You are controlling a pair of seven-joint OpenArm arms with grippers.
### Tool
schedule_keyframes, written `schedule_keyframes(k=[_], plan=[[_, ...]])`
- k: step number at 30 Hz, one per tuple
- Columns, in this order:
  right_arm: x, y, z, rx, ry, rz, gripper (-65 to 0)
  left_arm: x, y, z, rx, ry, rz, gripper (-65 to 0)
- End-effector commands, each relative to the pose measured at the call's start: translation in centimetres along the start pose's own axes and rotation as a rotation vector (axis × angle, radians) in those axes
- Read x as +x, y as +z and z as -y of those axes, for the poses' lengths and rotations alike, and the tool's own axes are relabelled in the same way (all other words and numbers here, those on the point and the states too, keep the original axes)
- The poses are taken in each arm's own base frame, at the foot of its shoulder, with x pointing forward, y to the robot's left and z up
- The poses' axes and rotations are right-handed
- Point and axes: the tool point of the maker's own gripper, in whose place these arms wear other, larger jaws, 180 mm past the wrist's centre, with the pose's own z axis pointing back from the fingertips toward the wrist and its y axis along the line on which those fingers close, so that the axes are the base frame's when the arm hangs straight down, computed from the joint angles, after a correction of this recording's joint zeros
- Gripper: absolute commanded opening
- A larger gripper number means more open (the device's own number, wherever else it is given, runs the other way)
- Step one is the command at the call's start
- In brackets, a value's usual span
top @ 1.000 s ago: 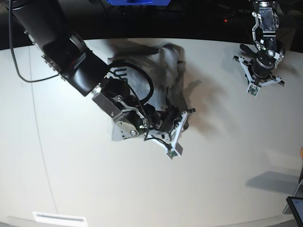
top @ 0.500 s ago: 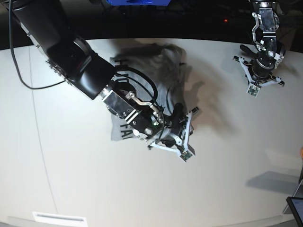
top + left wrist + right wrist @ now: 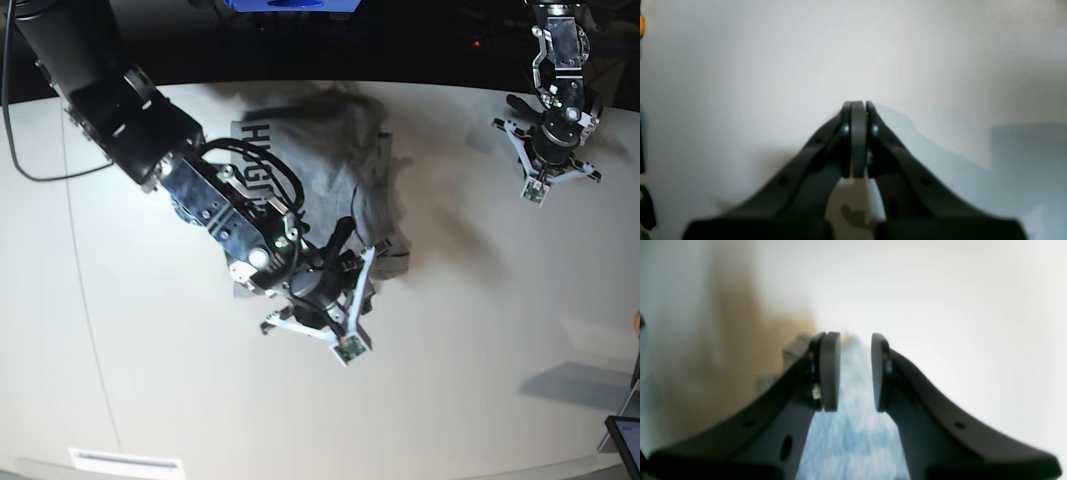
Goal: Fold the T-shirt properly
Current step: 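Sweep the right gripper across the shirt to flatten the fold, then grasp the shirt's printed edge with both grippers and rotate it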
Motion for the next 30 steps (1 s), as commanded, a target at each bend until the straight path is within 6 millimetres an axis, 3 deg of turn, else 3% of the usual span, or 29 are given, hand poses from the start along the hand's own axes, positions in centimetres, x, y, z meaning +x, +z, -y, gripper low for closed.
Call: schedule_keyframes(k=[1, 5, 7, 10, 13, 16, 20, 24, 27, 30], plan=[[1.4, 1.4, 0.4, -0.003, -0.027, 0.066, -49.2, -1.7, 0.1, 0.7, -0.031, -0.023, -0.075, -64.5], [-0.6, 5.1, 1.0, -0.032, -0.166, 0.116, -49.2, -0.7, 0.0, 0.6, -0.028, -0.024, -0.025, -64.5], [-2.0, 6.1, 0.8, -0.045, -0.216, 0.106, -49.2, 0.2, -0.2, 0.1, -0.018, -0.019, -0.004, -64.3], [-4.4, 6.2, 0.5, -0.066, -0.263, 0.053, -49.3, 1.3, -0.3, -0.4, -0.008, -0.017, 0.02, -64.3], [-6.8, 6.5, -0.3, -0.067, -0.281, 0.001, -49.3, 3.0, -0.2, 0.3, -0.048, -0.053, 0.062, -64.3], [-7.7, 7.0, -0.2, -0.071, -0.317, -0.009, -49.3, 5.7, 0.7, 2.4, -0.13, -0.082, 0.144, -64.3], [-8.2, 7.3, -0.1, -0.082, -0.342, 0.008, -49.5, 7.3, 2.1, 3.1, -0.124, -0.13, 0.179, -64.5], [-8.6, 7.7, 1.5, -0.116, -0.308, 0.007, -58.9, 6.6, 3.8, 4.1, -0.133, -0.173, 0.179, -64.7], [-9.9, 7.8, 1.9, -0.12, -0.293, -0.056, -65.0, 4.2, 4.9, 4.7, -0.149, -0.201, 0.132, -64.7], [-11.4, 8.0, 1.2, -0.111, -0.302, -0.107, -65.0, 2.3, 6.0, 5.5, -0.175, -0.229, 0.095, -64.8]])
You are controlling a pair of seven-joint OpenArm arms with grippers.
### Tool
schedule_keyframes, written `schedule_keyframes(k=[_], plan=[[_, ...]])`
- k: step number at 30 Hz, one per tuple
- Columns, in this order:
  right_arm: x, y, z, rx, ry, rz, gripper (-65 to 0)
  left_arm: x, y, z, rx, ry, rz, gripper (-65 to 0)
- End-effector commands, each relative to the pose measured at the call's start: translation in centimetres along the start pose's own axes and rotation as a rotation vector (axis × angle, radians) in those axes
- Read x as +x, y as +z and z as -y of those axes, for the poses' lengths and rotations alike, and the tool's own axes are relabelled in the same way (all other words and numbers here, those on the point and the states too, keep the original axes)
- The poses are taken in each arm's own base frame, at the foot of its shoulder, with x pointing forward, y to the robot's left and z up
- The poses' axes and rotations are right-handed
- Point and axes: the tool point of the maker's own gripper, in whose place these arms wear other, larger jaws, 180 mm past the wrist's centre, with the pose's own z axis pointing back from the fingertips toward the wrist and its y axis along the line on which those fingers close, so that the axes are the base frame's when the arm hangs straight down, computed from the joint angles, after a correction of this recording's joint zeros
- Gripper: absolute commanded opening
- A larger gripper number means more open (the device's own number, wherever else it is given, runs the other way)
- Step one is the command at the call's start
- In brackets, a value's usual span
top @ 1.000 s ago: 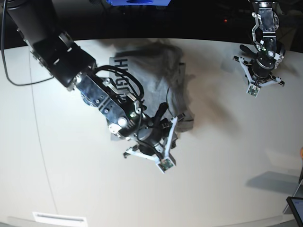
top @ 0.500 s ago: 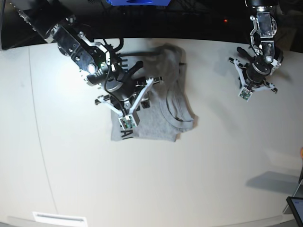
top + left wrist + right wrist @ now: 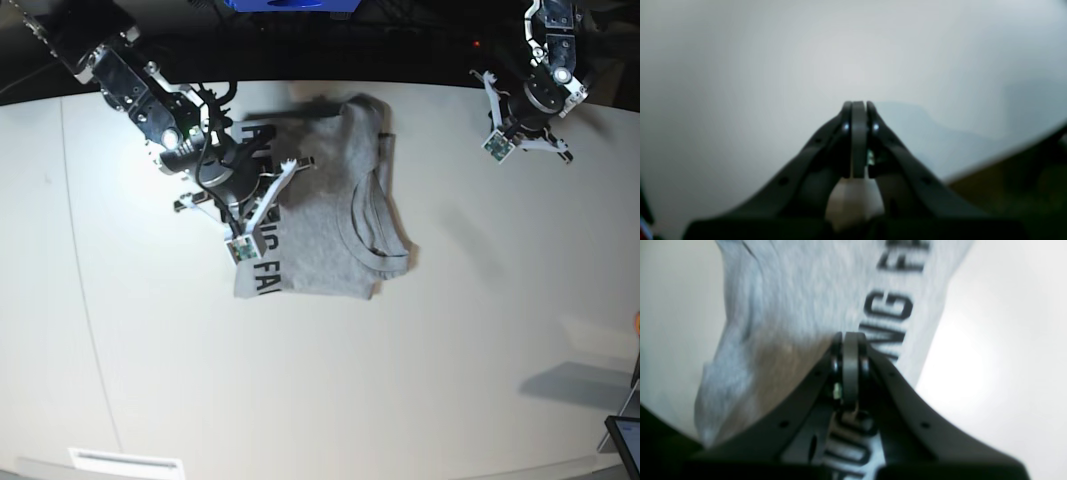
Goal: Fold the T-shirt properly
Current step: 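Grasp the shirt's printed edge with both grippers and rotate it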
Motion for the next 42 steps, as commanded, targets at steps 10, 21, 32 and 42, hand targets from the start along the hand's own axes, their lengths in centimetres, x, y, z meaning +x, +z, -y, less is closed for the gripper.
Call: schedule_keyframes(k=[10, 21, 32, 42], plan=[[3.8, 1.2, 3.6, -0.084, -0.051, 0.214, -65.0, -1.0, 1.5, 6.4, -0.16, -0.143, 0.046, -64.8], [5.3, 1.5, 8.2, -0.184, -0.097, 0.183, -65.0, 4.3, 0.7, 12.1, -0.242, -0.18, 0.163, -64.8], [3.2, -0.8, 11.7, -0.273, -0.133, 0.097, -65.0, 8.2, -0.2, 14.5, -0.292, -0.177, 0.258, -64.8], [-1.3, 0.8, 14.1, -0.333, -0.252, 0.034, -65.0, 8.6, -2.9, 12.5, -0.262, -0.173, 0.243, -64.8]])
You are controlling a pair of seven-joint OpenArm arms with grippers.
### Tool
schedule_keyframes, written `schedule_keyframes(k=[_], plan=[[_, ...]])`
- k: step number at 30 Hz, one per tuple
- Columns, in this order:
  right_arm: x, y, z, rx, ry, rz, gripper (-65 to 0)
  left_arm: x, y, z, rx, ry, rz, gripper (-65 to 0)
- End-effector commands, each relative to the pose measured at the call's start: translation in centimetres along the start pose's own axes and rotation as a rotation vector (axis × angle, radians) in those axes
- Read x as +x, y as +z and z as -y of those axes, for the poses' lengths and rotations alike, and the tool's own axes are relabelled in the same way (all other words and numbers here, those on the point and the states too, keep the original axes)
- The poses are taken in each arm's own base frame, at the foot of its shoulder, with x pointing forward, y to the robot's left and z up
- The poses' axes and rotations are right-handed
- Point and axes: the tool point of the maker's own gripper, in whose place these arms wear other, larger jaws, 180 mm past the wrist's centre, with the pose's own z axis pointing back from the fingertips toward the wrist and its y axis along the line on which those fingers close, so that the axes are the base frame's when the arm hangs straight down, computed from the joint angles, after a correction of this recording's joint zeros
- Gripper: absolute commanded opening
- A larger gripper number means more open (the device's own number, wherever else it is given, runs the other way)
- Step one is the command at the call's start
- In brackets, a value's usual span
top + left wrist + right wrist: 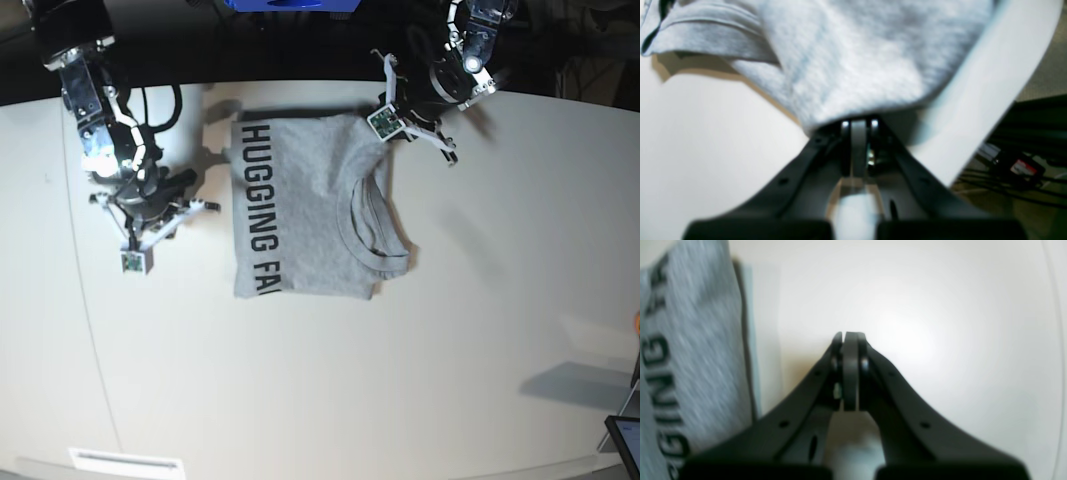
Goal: Fold the T-shirt properly
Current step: 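Grasp the shirt's printed edge with both grippers and rotate it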
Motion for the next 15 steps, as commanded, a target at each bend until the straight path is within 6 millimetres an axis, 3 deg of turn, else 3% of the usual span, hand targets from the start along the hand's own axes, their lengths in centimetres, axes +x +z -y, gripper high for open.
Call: schedule_keyframes(k=[1, 5, 8, 15], plan=[[-0.1, 0.3, -0.1, 0.007, 0.001, 0.009, -65.0, -1.9, 0.1, -0.1, 0.001, -0.026, -0.088, -64.8], [-3.6, 0.9, -0.9, 0.026, -0.017, -0.06, -65.0, -1.8, -0.3, -1.3, 0.022, -0.03, -0.087, -64.8], [-5.0, 1.6, -1.5, 0.042, -0.024, -0.08, -65.0, -2.0, -0.8, -2.4, 0.036, -0.03, -0.092, -64.8], [-8.9, 2.5, -6.1, 0.151, 0.048, -0.162, -65.0, -1.5, -2.0, -5.5, 0.08, -0.038, -0.087, -64.8]])
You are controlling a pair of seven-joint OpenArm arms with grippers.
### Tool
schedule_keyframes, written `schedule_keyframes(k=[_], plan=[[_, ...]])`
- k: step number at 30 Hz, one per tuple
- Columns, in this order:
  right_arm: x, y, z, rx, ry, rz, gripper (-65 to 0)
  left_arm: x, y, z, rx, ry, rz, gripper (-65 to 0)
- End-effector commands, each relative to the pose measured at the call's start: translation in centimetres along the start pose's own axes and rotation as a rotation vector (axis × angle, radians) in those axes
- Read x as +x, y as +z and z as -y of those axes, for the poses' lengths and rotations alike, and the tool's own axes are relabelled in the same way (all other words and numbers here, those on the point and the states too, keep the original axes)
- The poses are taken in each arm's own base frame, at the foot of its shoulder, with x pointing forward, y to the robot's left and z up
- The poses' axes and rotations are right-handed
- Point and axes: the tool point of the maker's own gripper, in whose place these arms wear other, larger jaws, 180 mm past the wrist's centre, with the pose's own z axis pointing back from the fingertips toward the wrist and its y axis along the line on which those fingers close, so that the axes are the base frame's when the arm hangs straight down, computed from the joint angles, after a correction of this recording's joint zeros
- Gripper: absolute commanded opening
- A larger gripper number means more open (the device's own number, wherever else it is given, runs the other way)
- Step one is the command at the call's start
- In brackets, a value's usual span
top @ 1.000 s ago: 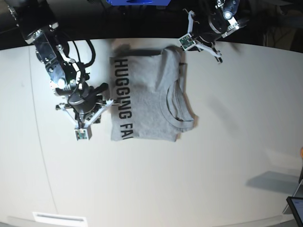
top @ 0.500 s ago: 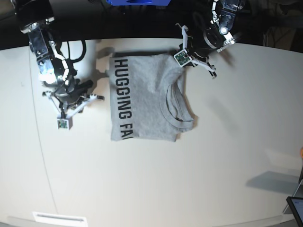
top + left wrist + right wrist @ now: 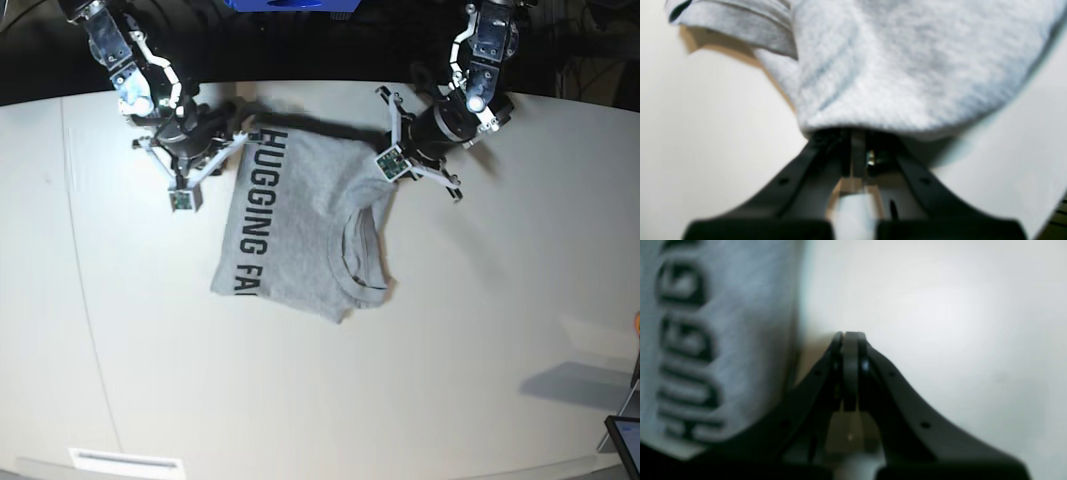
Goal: Fold the T-shirt properly
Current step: 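Grasp the shirt's printed edge with both grippers and rotate it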
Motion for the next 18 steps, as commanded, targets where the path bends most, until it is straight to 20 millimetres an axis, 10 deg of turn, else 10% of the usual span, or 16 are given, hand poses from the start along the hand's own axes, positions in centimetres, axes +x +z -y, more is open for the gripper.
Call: schedule_keyframes(k=[1, 18], plan=[[-0.8, 0.2, -0.8, 0.025, 0.009, -0.032, -65.0, -2.1, -0.1, -1.0, 0.018, -0.039, -0.11, -64.8], [-0.9, 1.2, -13.3, 0.309, 0.237, -0.022, -65.0, 1.8, -4.6, -11.6, 0.143, -0.009, -0.081, -64.8]])
